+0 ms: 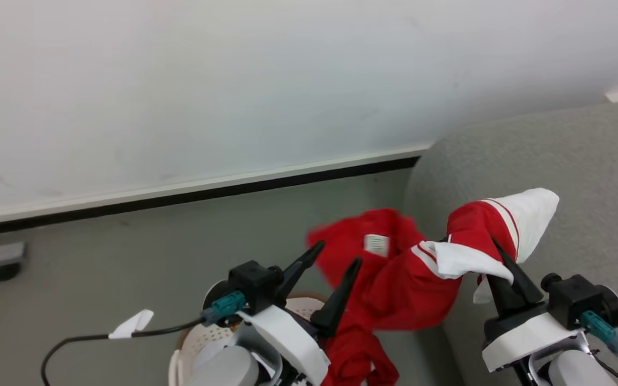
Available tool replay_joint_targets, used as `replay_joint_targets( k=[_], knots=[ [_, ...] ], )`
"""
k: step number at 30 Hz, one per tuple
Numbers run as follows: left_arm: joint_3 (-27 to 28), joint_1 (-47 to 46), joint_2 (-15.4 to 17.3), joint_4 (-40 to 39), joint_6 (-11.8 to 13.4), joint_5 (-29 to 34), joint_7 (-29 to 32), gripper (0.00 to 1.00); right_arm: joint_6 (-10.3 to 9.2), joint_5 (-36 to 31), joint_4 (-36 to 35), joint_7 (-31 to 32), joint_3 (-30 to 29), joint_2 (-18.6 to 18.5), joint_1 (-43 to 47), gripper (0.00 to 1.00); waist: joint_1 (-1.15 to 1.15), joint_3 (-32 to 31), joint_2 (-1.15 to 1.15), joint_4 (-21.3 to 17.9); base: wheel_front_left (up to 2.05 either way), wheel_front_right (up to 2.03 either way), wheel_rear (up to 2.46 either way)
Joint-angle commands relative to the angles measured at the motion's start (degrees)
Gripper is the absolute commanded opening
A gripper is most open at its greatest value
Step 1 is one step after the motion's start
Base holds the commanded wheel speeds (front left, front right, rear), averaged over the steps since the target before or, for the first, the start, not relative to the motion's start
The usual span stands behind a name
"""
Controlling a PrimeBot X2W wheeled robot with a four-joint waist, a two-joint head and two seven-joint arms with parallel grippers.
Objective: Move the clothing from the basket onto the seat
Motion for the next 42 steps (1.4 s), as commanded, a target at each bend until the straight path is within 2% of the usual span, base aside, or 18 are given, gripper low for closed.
replay_joint_targets(
  k=[1,11,19,28,35,42],
  knots=[
    [0.1,-0.3,0.7,-0.1,0.0,1.1,-0.6,1.0,-0.12,-0.2,-1.0,0.0,-0.5,-0.3,0.8,0.0,0.0,1.2,0.0,-3.8,0.0,0.0,0.0],
    [-0.4,-1.2,1.3,0.0,-0.9,2.7,-2.8,1.0,-0.12,-1.1,-5.5,0.0,-4.2,-1.0,2.8,0.0,0.0,3.2,0.0,-13.0,0.0,0.0,0.0],
    [-0.7,-1.2,1.2,0.6,-1.5,3.8,-3.5,1.0,-0.12,-1.8,-7.7,0.0,-5.8,-1.0,4.6,0.0,0.0,3.8,0.0,-16.5,0.0,0.0,0.0],
    [-1.1,-1.3,0.7,1.1,-2.0,4.7,-3.9,1.0,-0.12,-1.8,-8.1,0.0,-6.1,-0.9,4.8,0.0,0.0,4.1,0.0,-16.8,0.0,0.0,0.0],
    [-1.4,-2.6,1.2,0.8,-2.4,5.2,-3.8,1.0,-0.12,-2.3,-9.6,0.0,-6.7,-2.0,1.0,0.0,0.0,6.6,0.0,-15.5,0.0,0.0,0.0],
    [-1.9,-4.6,2.3,0.6,-2.7,6.6,-3.8,1.0,-0.12,-1.9,-10.5,0.0,-8.5,-5.7,-7.7,0.0,0.0,11.2,0.0,-13.0,0.0,0.0,0.0]
  ],
)
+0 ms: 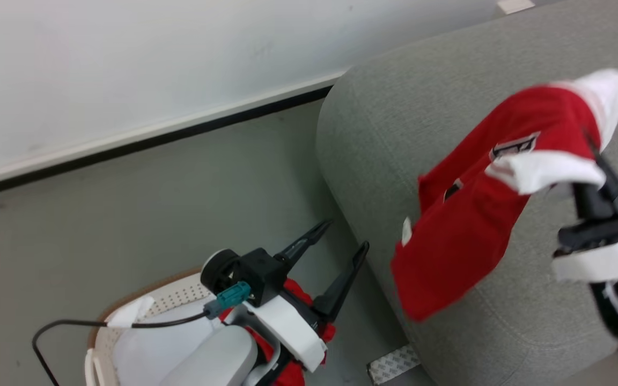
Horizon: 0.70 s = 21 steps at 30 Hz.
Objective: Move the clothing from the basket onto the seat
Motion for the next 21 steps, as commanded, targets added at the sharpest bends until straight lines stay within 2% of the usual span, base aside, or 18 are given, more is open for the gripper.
replay_joint_targets(
  k=[1,9,16,21],
  knots=[
    [0.1,-0.8,0.6,-0.3,-0.2,0.7,-0.1,1.0,-0.12,0.5,-0.1,0.0,-0.5,-1.1,-1.9,0.0,-0.01,1.9,0.0,1.5,0.0,0.0,0.0],
    [-0.5,-3.8,1.9,-1.6,-0.3,2.5,0.5,1.0,-0.12,5.2,5.4,0.0,-0.9,-11.3,-15.8,0.0,-0.01,8.3,0.0,5.2,0.0,0.0,0.0],
    [-0.5,-6.2,3.3,-3.0,-0.2,3.1,1.5,1.0,-0.12,9.0,13.4,0.8,-1.0,-23.0,-28.2,0.0,-0.01,14.3,0.0,8.5,0.0,0.0,0.0],
    [-0.6,-7.6,4.0,-3.9,-0.2,3.7,2.1,1.0,-0.12,9.6,21.4,1.4,-0.9,-26.7,-33.5,0.0,-0.01,18.1,0.0,10.4,0.0,0.0,0.0]
  ],
)
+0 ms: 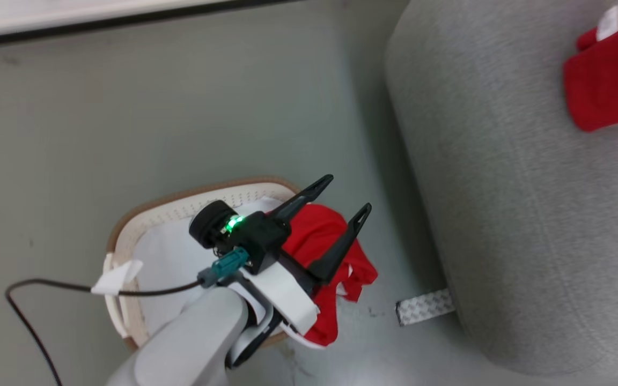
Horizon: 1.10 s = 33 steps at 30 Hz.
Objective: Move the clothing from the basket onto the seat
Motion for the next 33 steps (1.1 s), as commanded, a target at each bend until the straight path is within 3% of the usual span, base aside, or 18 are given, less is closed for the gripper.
replay_joint_targets(
  k=[1,7,13,18,20,21,22,23,29,33],
  knots=[
    [-0.1,-1.1,0.6,-0.4,0.0,0.5,0.2,1.0,-0.12,-0.1,1.8,0.3,0.6,-0.1,-0.7,0.0,-0.01,2.9,0.0,2.1,0.0,0.0,0.0],
    [0.2,-2.4,2.0,-1.5,0.4,1.1,1.3,1.0,-0.12,1.0,12.1,2.2,4.2,3.7,-2.4,0.0,-0.01,7.1,0.0,3.0,0.0,0.0,0.0],
    [1.2,-2.8,3.6,-3.0,1.5,1.0,2.0,1.0,-0.12,4.1,22.6,10.3,8.5,8.4,-3.6,0.0,-0.01,9.6,0.0,3.7,0.0,0.0,0.0],
    [1.2,-2.1,3.7,-3.2,1.7,0.5,1.6,1.0,-0.13,8.7,25.0,16.0,12.2,7.9,-3.9,0.0,-0.01,9.1,0.0,4.1,0.0,0.0,0.0],
    [1.3,-1.7,3.7,-2.9,1.8,0.1,1.3,1.0,-0.12,9.8,25.0,16.6,13.6,7.7,-3.8,0.26,-0.01,8.3,0.0,3.9,0.0,0.0,0.0],
    [1.3,-1.5,3.7,-2.7,1.9,-0.1,1.2,1.0,-0.12,10.2,24.9,16.8,14.4,7.5,-3.8,0.46,-0.01,7.8,0.0,3.8,0.0,0.0,0.0],
    [1.3,-1.4,3.7,-2.5,2.0,-0.1,1.1,1.0,-0.12,10.7,24.7,16.9,15.1,7.2,-3.7,0.93,-0.01,7.2,0.0,3.7,0.0,0.0,0.0],
    [1.3,-1.1,3.7,-2.3,2.0,-0.3,1.0,1.0,-0.12,11.1,24.6,17.1,15.9,7.2,-3.5,1.0,-0.01,6.6,0.0,3.5,0.0,0.0,0.0],
    [2.5,1.5,3.7,-0.3,3.0,-2.5,0.0,1.0,-0.12,14.3,22.3,20.2,22.0,8.2,-1.0,1.0,-0.01,0.7,0.0,2.0,0.0,0.0,0.0],
    [5.0,4.9,3.8,0.8,4.9,-4.4,-1.2,1.0,-0.12,16.4,18.0,21.0,27.0,6.1,0.7,1.0,-0.01,-4.5,0.0,1.4,0.0,0.0,0.0]
  ],
)
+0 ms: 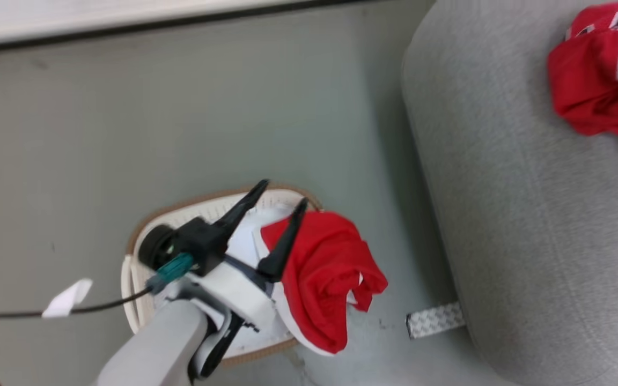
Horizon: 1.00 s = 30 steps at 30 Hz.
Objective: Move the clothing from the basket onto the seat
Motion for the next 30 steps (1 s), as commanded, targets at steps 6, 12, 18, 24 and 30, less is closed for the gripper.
replay_joint_targets(
  k=[6,12,18,24,30],
  knots=[
    [4.7,6.0,0.6,0.8,2.4,-2.5,-1.4,1.0,-0.12,2.7,-7.9,-3.8,5.2,-4.6,3.6,1.0,0.0,-12.1,0.0,0.3,0.0,0.0,0.0],
    [9.8,10.8,-0.2,-1.0,3.6,-3.1,-1.4,1.0,-0.12,6.2,-15.1,-10.7,4.1,-6.2,7.1,1.0,0.0,-18.9,0.0,2.7,0.0,0.0,0.0],
    [15.1,15.8,-1.1,-2.2,4.4,-1.5,-1.4,1.0,-0.13,8.1,-21.3,-17.6,0.7,-6.0,15.1,1.0,0.0,-23.0,0.0,5.7,0.0,0.0,0.0],
    [20.4,19.7,-2.6,-2.9,4.6,-0.1,-1.4,1.0,-0.13,5.7,-25.8,-22.1,-8.3,-1.9,26.5,1.0,0.0,-23.8,0.0,8.5,0.0,0.0,0.0],
    [27.2,23.8,-4.4,-4.5,4.4,3.5,-1.4,1.0,-0.13,-6.5,-34.0,-22.4,-22.2,9.5,40.0,1.0,0.0,-23.7,0.0,9.4,0.0,0.0,0.0]
  ],
)
